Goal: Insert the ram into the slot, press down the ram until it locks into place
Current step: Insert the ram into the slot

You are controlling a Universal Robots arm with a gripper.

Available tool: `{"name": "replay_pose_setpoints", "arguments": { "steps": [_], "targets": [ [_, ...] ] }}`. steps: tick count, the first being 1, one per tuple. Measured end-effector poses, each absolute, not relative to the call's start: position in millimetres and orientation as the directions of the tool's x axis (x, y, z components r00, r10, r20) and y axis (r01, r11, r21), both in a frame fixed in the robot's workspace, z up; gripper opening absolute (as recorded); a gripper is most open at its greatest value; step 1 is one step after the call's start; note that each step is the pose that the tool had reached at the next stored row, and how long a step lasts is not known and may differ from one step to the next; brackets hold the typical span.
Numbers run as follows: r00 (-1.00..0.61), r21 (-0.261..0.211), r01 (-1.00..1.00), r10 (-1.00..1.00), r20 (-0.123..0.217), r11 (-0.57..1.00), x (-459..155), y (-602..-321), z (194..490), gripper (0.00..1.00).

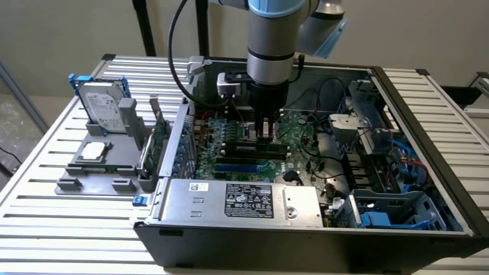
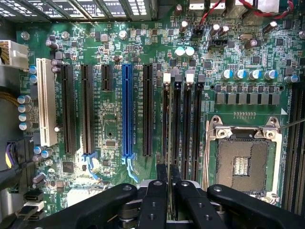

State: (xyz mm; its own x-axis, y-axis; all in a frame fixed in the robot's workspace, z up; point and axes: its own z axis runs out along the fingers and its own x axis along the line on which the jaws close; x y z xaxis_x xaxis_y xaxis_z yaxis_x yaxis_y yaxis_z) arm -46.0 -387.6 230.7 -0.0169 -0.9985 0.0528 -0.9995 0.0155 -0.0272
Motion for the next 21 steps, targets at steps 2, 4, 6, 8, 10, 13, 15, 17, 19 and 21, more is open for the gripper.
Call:
{"name": "replay_pose_setpoints", "arguments": {
  "steps": [2,4,6,8,10,13,15,17,19,21],
  "targets": [
    [-0.016,-0.027,-1.000,-0.998,0.053,0.015,-46.0,-387.7,230.6,0.14],
    [-0.015,-0.027,-1.000,-0.999,0.053,0.013,-45.9,-388.3,230.6,0.14],
    [-0.012,-0.027,-1.000,-0.999,0.053,0.011,-45.9,-389.0,230.6,0.14],
    [-0.009,-0.027,-1.000,-0.999,0.053,0.007,-46.0,-389.6,230.7,0.14],
    [-0.006,-0.027,-1.000,-0.999,0.052,0.005,-46.0,-389.6,230.7,0.14],
    [-0.004,-0.027,-1.000,-0.999,0.051,0.002,-46.0,-389.7,230.6,0.14],
    [-0.003,-0.027,-1.000,-0.999,0.050,0.001,-46.0,-389.7,230.4,0.14],
    [-0.003,-0.027,-1.000,-0.999,0.050,0.001,-46.0,-389.7,230.2,0.14],
    [-0.003,-0.027,-1.000,-0.999,0.050,0.001,-46.3,-389.8,230.0,0.14],
    [-0.003,-0.027,-1.000,-0.999,0.050,0.001,-46.5,-389.7,229.7,0.14]
  ]
}}
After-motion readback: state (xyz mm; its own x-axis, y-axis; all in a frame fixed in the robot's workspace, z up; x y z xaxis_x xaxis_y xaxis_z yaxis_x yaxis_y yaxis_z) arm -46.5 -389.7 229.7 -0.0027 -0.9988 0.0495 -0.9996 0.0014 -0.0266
